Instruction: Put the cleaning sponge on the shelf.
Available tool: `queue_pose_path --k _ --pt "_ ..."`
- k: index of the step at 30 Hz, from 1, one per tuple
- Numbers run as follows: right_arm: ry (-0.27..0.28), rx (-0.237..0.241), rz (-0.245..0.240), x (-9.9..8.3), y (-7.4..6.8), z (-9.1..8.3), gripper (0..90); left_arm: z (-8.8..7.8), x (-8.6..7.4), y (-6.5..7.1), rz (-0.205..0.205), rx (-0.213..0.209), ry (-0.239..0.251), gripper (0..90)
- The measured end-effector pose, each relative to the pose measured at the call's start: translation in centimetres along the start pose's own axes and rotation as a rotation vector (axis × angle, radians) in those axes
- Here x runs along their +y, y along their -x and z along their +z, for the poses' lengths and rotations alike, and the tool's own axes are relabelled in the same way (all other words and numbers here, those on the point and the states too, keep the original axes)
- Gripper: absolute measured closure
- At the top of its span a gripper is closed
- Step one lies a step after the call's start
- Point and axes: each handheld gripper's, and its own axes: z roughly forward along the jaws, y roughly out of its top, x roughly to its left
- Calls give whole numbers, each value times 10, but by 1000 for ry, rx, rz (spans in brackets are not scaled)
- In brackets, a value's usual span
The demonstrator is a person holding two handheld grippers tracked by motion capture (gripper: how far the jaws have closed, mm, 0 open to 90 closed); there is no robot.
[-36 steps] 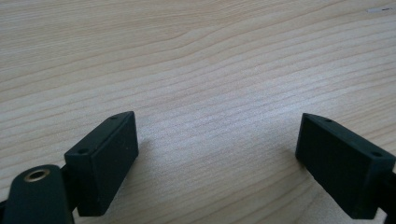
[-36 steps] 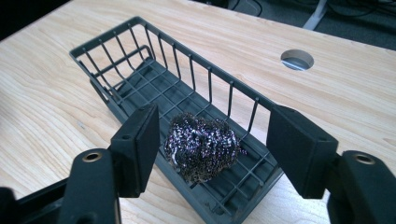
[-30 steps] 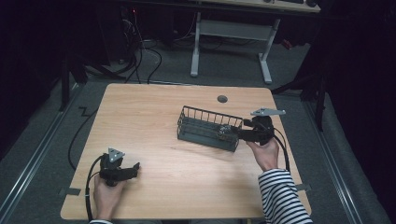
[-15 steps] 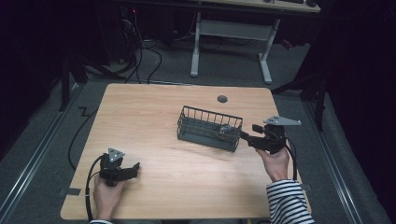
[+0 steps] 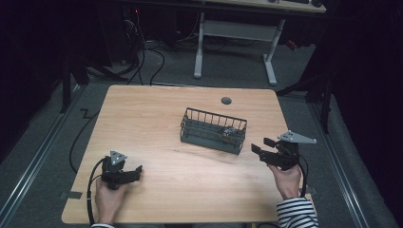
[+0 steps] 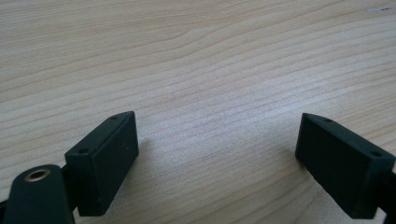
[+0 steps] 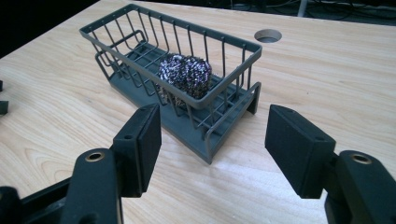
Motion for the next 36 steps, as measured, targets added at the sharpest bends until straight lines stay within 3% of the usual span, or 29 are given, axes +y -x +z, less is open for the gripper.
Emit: queue_pose_path --k 5,13,36 --pt "-3 -9 -10 -11 -2 3 352 0 0 1 4 -5 1 138" --pt "-12 15 21 -30 -5 10 350 0 0 1 5 -8 2 142" --pt "-57 34 47 -61 -10 38 355 0 0 1 6 -7 1 142"
